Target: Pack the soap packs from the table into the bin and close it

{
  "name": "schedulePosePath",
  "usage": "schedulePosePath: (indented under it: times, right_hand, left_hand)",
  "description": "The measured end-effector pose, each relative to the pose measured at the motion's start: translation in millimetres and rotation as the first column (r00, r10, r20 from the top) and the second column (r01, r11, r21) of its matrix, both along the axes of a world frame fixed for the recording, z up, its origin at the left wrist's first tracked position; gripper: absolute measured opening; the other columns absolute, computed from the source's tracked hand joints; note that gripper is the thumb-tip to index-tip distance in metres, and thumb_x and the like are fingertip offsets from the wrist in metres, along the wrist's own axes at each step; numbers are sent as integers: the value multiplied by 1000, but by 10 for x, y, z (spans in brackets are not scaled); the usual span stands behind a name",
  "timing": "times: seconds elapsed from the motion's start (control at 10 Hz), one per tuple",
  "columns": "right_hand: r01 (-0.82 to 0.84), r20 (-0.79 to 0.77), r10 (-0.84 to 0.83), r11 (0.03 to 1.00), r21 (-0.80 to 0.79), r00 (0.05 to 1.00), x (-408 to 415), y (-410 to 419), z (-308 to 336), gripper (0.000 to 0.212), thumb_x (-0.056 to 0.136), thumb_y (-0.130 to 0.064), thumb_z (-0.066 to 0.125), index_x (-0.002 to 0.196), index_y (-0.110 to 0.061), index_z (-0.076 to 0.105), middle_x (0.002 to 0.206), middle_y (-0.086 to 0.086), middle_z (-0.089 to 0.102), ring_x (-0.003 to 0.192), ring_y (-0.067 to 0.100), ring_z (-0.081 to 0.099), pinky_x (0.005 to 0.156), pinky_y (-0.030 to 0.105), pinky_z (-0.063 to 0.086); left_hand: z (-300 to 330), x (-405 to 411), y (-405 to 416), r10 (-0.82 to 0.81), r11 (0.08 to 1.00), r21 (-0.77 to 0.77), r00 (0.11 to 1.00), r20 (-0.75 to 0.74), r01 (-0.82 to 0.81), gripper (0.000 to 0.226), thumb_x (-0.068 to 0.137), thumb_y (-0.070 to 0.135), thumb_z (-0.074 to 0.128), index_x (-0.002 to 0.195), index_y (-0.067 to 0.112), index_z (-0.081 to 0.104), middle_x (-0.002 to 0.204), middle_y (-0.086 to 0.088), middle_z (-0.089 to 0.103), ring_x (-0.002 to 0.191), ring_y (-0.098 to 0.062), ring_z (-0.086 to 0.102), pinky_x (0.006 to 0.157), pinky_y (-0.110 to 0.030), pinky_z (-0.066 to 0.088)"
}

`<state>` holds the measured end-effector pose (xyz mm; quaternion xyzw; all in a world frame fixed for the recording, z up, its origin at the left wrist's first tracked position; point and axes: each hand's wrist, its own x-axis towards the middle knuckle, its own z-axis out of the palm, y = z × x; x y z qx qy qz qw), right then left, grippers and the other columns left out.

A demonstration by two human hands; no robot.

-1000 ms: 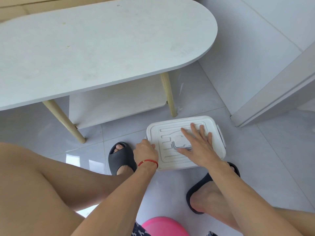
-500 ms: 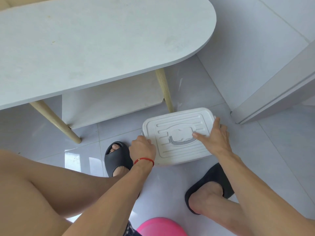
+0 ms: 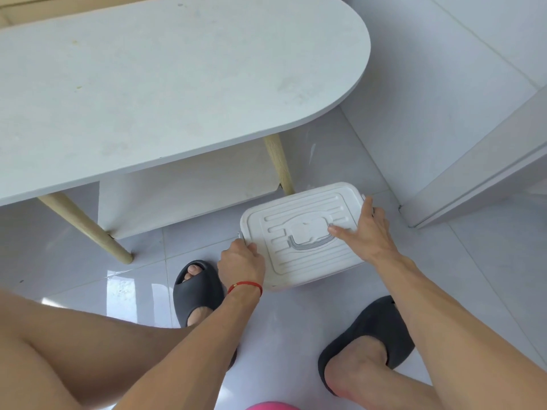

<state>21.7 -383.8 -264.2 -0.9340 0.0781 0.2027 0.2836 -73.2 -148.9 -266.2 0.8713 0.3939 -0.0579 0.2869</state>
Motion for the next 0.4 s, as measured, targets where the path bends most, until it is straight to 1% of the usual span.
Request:
schedulePosePath:
  times: [0.1,0.2,0.3,0.4]
  right_hand:
    - [-61,-46,58,996,-64,997,-31,-5,95,119,84,-68,67,162,-17,-7,163,17,16,146,39,23,114,58,31]
    - [-63,111,70,996,-63,991,-49,-74,333,92,93,-59,61,161,-15,17,161,14,28,145,35,30,114,52,33]
    - [-90,253,48,983,159,966,-93,-188,778,36,92,-43,66,125,-26,67,123,2,71,111,18,66,99,35,49]
    - [-176,373,-2,879,444,928,-118,-386,1578,19,88,-45,70,94,-29,78,87,-2,79,75,17,76,69,28,58]
  left_hand:
    - [110,0,111,12,993,-117,998,-56,-19,29,93,32,56,85,5,64,85,-14,69,86,-40,66,75,-39,56]
    - [439,-43,330,-30,985,-169,997,-64,19,13,89,29,61,82,17,59,81,-2,63,91,-37,64,81,-33,51]
    - [1002,-112,418,-50,968,-227,972,232,104,26,85,20,63,109,23,71,98,1,74,96,-27,70,91,-41,56]
    - [1849,-337,620,-86,952,-157,722,687,262,20,81,28,67,99,31,76,89,7,77,80,-15,72,71,-34,61]
